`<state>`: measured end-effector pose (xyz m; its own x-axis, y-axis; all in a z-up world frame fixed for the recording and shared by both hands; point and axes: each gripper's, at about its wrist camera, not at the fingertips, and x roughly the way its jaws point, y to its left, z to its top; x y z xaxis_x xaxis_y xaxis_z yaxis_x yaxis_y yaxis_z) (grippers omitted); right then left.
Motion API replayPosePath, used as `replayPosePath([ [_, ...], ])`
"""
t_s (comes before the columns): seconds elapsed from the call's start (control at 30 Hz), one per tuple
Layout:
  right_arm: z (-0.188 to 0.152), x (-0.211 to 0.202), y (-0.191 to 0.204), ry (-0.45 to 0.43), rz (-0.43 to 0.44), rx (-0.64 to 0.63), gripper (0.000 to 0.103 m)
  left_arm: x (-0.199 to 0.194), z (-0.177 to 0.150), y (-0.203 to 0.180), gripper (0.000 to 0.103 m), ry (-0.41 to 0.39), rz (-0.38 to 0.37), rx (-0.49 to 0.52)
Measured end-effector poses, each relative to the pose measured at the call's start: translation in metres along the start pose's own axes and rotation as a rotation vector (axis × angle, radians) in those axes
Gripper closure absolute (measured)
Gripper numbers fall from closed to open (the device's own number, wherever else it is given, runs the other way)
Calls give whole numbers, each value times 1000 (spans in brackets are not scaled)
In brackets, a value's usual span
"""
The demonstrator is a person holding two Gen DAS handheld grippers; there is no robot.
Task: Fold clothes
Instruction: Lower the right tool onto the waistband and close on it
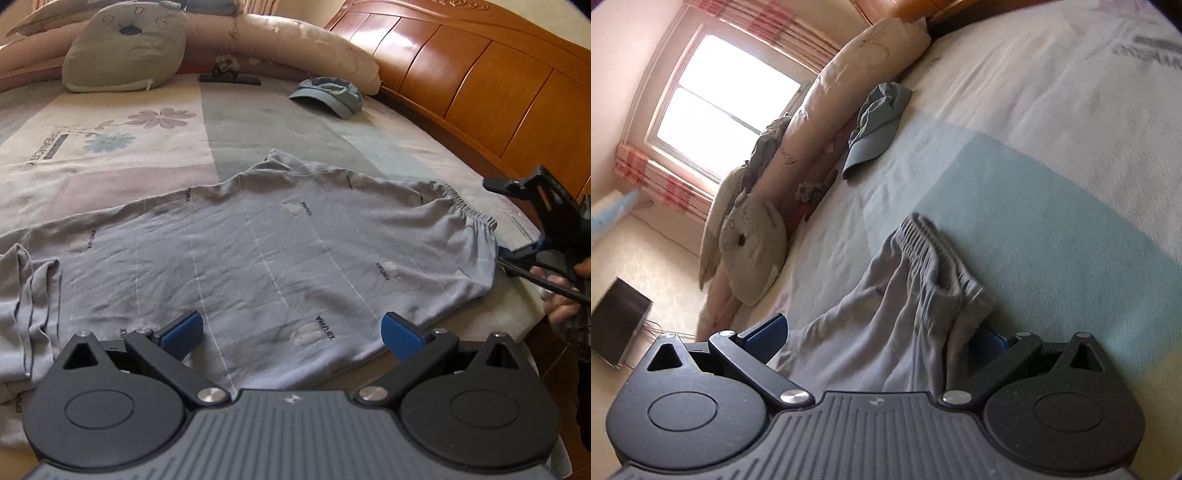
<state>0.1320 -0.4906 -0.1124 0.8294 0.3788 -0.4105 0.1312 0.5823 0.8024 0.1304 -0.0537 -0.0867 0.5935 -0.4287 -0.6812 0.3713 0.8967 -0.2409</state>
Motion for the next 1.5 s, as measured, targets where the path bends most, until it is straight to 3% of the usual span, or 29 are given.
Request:
replayPosePath([
  [0.23,-2,4,-1,17,54,-12,0,2,2,0,1,1,-1,-9],
  [0.37,8,16,-6,-27,101,-4,0,0,1,2,1,0,-8,-20],
  [0.47,10,17,-2,18,81,17,0,-1,1,4,1,2,-15,-26],
  [0.63,0,19,5,58,95,-66,0,0,3,4,1,0,-15,-36],
  [0.83,6,24,1,-14,121,-21,0,0,2,6,1,-6,-21,-48],
  [1.07,2,27,6,-43,83,-57,0,1,3,5,1,-5,-15,-47],
  [1.33,-3,36,17,12,-5,-157,0,0,3,7,1,-4,-19,-53],
  [1.4,-1,32,10,-15,10,-102,2,-1,3,9,1,-4,-25,-57],
  [1.5,-1,29,3,-21,-2,-86,25,-3,3,11,1,-7,-33,-73],
])
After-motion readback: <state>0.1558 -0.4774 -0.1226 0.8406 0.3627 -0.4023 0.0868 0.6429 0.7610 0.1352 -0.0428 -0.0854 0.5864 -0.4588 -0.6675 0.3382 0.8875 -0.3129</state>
